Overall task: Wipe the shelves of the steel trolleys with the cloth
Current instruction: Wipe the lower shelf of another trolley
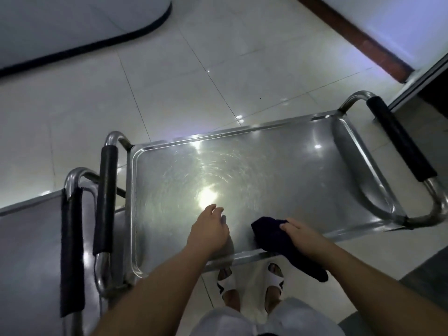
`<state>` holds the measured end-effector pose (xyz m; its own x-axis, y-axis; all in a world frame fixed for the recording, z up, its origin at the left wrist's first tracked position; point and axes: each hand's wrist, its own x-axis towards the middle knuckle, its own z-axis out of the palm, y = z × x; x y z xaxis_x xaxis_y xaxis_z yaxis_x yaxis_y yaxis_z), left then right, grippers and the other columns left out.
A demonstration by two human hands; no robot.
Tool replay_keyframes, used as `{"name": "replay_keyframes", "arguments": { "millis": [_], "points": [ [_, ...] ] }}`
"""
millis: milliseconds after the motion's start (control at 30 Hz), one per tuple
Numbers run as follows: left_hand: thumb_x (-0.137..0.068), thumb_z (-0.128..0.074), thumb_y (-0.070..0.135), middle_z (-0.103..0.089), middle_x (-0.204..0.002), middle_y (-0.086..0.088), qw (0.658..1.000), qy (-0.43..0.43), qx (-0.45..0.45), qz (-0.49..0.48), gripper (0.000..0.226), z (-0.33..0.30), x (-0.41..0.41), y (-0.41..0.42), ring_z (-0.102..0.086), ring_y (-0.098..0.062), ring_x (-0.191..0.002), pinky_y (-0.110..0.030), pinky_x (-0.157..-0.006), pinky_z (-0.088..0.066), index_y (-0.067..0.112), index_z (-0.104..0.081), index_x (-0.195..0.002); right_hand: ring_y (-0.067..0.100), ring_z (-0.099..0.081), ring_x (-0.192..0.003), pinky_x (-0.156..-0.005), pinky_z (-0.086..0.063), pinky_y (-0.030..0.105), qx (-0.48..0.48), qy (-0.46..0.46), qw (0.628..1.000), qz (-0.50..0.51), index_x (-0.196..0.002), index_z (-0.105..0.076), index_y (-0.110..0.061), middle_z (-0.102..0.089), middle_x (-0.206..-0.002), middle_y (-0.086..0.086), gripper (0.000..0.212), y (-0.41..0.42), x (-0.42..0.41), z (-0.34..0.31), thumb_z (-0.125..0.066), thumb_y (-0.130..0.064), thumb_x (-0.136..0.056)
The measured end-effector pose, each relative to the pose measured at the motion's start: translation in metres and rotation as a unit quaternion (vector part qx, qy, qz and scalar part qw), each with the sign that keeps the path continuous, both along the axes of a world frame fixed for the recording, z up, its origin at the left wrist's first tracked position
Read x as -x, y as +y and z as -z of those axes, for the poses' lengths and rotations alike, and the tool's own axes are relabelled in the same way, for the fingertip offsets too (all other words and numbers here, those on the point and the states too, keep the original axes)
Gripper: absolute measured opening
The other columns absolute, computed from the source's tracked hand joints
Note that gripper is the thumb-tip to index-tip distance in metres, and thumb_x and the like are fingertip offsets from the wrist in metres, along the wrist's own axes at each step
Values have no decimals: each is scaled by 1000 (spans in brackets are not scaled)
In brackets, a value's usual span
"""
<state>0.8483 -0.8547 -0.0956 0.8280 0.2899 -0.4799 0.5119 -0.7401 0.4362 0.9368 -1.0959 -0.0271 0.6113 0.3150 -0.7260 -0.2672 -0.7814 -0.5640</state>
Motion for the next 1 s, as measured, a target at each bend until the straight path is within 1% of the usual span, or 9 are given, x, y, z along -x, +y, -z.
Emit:
{"name": "replay_keyframes", "arguments": {
  "millis": [133,433,500,600,633,733,767,900,1000],
  "points": [
    [-107,-46,36,-28,-169,-3,1000,7,-24,7,50,-16,23,0,-35,-24,-151,-44,-118,-38,18,-45,-154,17,-63,-74,-64,-42,30,21,-32,999,0,-86,-68,-18,-69,-80,2,36,-7,9,-9,-43,-33,-107],
    [-102,-52,26,-25,-169,-1,999,19,-42,-15,59,-52,76,-33,-33,-25,-151,-43,-119,-38,20,-37,-159,12,-63,-80,-65,-39,29,1,-92,992,-84,-89,-69,-24,-68,-84,-7,34,-15,29,-26,-41,-38,-104],
    [-101,-53,26,-27,-168,-1,998,15,-51,-31,59,-57,92,-46,-35,-25,-149,-43,-119,-38,20,-37,-158,18,-65,-80,-67,-43,32,-11,-95,989,-111,-88,-69,-20,-69,-83,-2,35,-21,35,-34,-41,-37,-103],
    [-101,-55,26,-33,-165,-3,996,4,-57,-64,60,-62,119,-71,-41,-26,-145,-43,-117,-39,18,-38,-158,30,-67,-87,-80,-50,40,-31,-106,984,-137,-89,-68,-12,-70,-86,7,36,-37,47,-45,-42,-32,-103],
    [-101,-54,25,-35,-164,-4,996,4,-59,-71,59,-63,129,-81,-42,-26,-144,-43,-117,-40,17,-39,-157,30,-66,-85,-79,-50,39,-38,-105,984,-136,-88,-67,-11,-70,-86,8,36,-44,53,-48,-42,-31,-104],
    [-100,-52,25,-42,-157,-6,994,16,-72,-79,56,-66,159,-110,-47,-25,-138,-43,-113,-43,16,-42,-154,21,-61,-70,-60,-46,28,-63,-72,991,-96,-83,-67,-13,-67,-77,5,36,-69,76,-52,-43,-30,-104],
    [-100,-52,25,-42,-157,-7,994,22,-76,-79,57,-68,169,-120,-46,-26,-139,-44,-114,-42,17,-41,-155,20,-61,-69,-58,-45,26,-67,-61,993,-80,-85,-68,-11,-68,-78,6,36,-77,84,-53,-44,-30,-103],
    [-102,-50,29,-34,-163,-6,993,44,-91,-65,60,-77,205,-146,-38,-28,-147,-44,-120,-36,16,-35,-159,26,-61,-89,-71,-40,33,-71,-49,993,-85,-96,-68,-2,-69,-100,15,36,-97,113,-47,-42,-24,-106],
    [-102,-51,28,-36,-161,-6,992,47,-99,-69,58,-82,227,-153,-41,-28,-144,-42,-117,-39,16,-38,-157,23,-56,-85,-73,-39,31,-62,-36,993,-92,-89,-63,-12,-62,-93,8,31,-101,131,-39,-39,-23,-107]
  ]
}}
